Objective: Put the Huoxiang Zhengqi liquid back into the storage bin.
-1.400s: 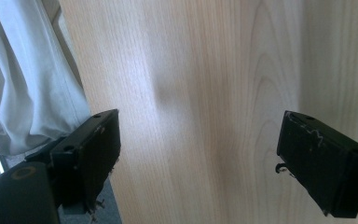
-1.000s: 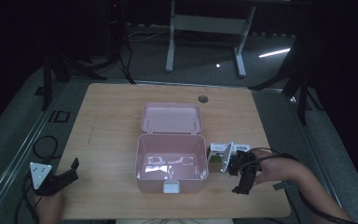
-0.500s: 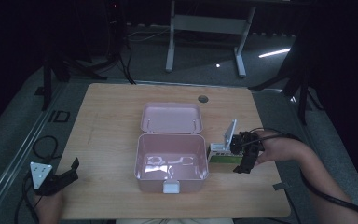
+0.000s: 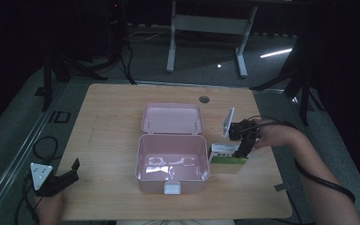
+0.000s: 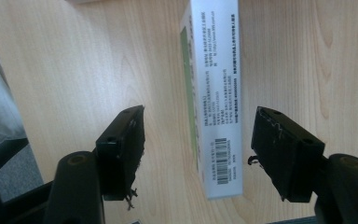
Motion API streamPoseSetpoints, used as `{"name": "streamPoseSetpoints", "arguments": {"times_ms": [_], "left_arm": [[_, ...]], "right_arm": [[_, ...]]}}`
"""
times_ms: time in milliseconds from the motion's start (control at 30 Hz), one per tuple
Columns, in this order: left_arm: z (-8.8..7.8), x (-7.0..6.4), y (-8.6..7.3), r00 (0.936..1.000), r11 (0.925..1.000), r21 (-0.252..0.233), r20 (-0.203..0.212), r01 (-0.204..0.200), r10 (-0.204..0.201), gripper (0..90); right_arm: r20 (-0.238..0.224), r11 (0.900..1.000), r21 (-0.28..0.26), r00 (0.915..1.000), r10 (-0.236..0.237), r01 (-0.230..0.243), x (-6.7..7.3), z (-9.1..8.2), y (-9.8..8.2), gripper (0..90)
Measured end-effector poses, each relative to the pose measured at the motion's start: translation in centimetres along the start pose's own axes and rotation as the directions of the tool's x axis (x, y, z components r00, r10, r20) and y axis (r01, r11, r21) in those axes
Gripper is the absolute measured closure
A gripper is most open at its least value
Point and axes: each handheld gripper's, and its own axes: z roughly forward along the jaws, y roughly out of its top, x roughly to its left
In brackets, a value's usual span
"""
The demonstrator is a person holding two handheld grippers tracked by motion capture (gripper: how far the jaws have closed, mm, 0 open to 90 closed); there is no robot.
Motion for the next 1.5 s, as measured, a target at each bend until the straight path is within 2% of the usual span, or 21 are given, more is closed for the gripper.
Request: {"name": "streamPoseSetpoints", "arguments": {"times_ms": [433,800,967,1300,1500], "left_arm": [[0.0,0.0,0.0,1.0000,1.0000,0.000,0.001,-0.001,0.001,4.5],[0.0,0.0,0.0,1.0000,1.0000,0.000,0.002,-0.004,0.004,4.5],[0.0,0.0,0.0,1.0000,1.0000,0.000,0.002,-0.003,0.003,4.5],[0.0,-0.1,0.0,1.0000,1.0000,0.002,0.001,-0.004,0.004,4.5],[0.0,0.0,0.0,1.0000,1.0000,0.004,0.001,-0.005,0.005,4.6]], "right_arm": [[-0.021,0.998,0.062,0.9996,-0.020,0.021,-1.7,3.3,0.9,47.7],[-0.041,0.995,0.096,0.9985,-0.036,0.040,-1.9,5.7,1.1,52.0],[-0.054,0.994,0.097,0.9977,-0.041,0.046,-1.9,6.4,1.2,56.4],[-0.046,0.994,0.092,0.9977,-0.050,0.054,-1.9,6.9,1.1,60.5],[-0.075,0.991,0.121,0.9958,-0.052,0.061,-1.7,6.7,1.0,61.4]]}}
